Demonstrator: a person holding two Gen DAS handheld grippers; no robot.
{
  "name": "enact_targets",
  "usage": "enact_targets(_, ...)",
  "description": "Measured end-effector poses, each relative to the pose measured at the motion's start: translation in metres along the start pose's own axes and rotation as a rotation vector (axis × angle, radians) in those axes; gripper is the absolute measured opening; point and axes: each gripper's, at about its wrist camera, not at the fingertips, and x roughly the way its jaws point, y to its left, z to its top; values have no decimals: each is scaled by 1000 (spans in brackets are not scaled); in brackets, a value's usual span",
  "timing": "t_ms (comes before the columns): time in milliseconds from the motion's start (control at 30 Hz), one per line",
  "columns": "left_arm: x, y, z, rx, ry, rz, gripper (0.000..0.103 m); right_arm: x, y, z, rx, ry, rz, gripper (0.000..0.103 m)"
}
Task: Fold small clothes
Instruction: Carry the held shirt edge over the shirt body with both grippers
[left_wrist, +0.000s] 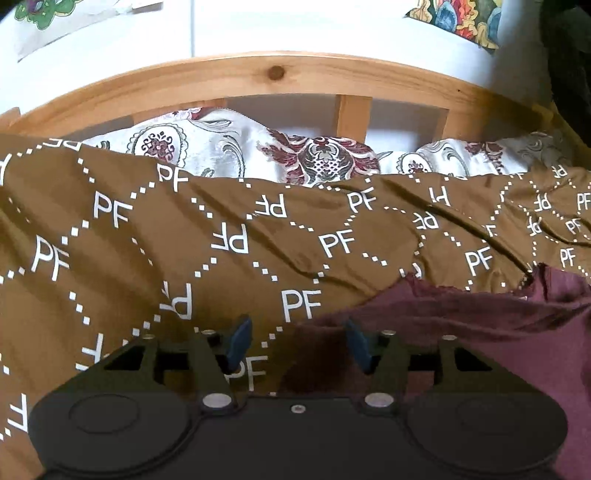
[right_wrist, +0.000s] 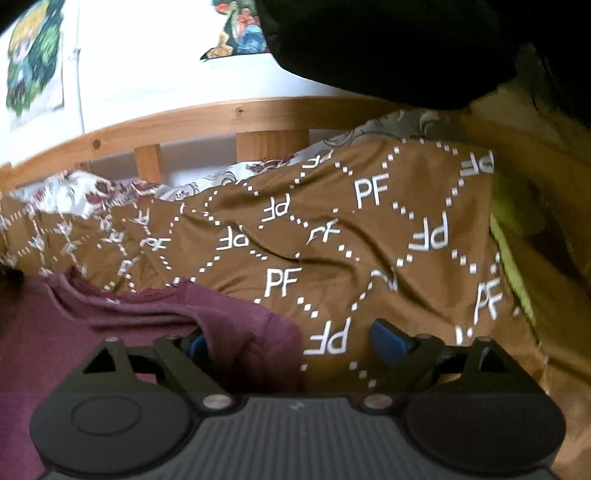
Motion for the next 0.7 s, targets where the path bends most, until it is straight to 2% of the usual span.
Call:
enact_targets(67,-3,-2,-4,17,-10,-7,71,-3,-9,1,66,11,45,94)
enact_targets(167,-8,-4,-12,30,-34,-31,84,-6,-18,5,130,15,55,98)
enact_targets(333,-9,-10,-19,52,-32,-65,86,-2,-34,15,264,66,108,101)
enact_targets(433,-4,-16,-20,87,-27,-26,84,7,-26,22,191,145,41,102)
enact_targets(533,5,-20,-17,97,-10,22,77,4,-15,22,94,137,11,102)
enact_targets(600,11,-19,-15,88,-2,37,72,0,-16,21,117,126,58,102)
enact_targets(700,17,-16,-14,61,0,43,62,1,-36,21,279,137,235,102)
